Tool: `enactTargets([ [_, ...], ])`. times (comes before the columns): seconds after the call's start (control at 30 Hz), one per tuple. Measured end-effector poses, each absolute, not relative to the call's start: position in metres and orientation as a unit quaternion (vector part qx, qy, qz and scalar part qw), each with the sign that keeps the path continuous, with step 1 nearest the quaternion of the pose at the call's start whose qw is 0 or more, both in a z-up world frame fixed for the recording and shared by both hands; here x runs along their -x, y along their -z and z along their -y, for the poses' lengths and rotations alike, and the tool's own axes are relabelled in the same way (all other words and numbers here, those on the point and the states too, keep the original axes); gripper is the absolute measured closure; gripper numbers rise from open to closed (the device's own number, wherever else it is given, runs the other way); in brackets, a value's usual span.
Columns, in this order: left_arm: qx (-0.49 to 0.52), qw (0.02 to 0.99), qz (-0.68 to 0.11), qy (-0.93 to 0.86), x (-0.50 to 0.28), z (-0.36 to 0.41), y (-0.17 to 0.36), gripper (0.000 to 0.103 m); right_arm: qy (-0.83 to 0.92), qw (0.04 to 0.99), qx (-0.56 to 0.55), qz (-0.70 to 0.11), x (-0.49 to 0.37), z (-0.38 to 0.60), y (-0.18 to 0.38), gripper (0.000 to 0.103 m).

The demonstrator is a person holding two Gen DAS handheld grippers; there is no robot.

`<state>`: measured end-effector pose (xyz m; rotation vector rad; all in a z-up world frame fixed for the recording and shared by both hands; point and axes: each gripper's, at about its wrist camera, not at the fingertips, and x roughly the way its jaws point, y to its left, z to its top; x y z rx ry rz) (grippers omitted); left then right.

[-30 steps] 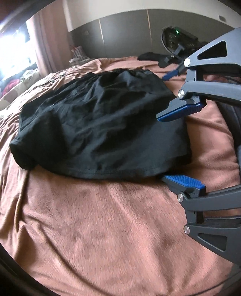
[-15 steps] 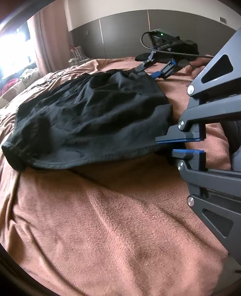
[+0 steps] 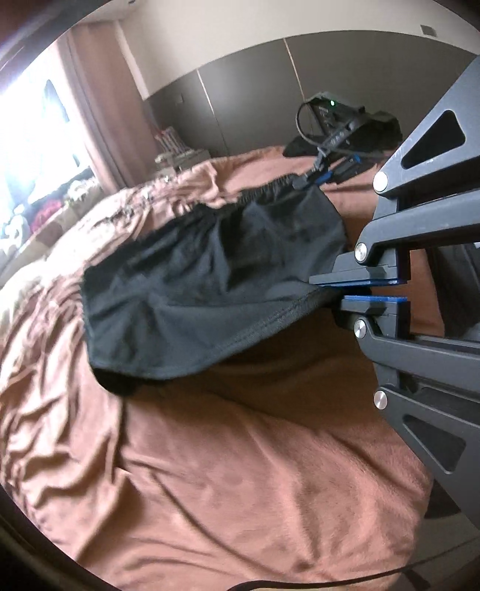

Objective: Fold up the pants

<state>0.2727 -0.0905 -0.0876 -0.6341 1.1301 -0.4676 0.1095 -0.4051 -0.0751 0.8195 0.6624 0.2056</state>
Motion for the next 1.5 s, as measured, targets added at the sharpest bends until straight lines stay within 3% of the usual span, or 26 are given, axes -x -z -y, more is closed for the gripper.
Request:
enactTargets([
  [0.87, 0.266, 0.82, -0.459, 0.213, -0.41, 0.106, 0.01, 0.1, -0.1, 0.86, -0.424, -0.267, -0.174, 0.413, 0.043, 0.093],
  [1.5, 0.212, 0.801, -0.53, 0.183, -0.567, 0.132, 0.062, 0.1, -0.067, 0.832, -0.465, -0.294, -0.299, 0.421, 0.066, 0.092],
])
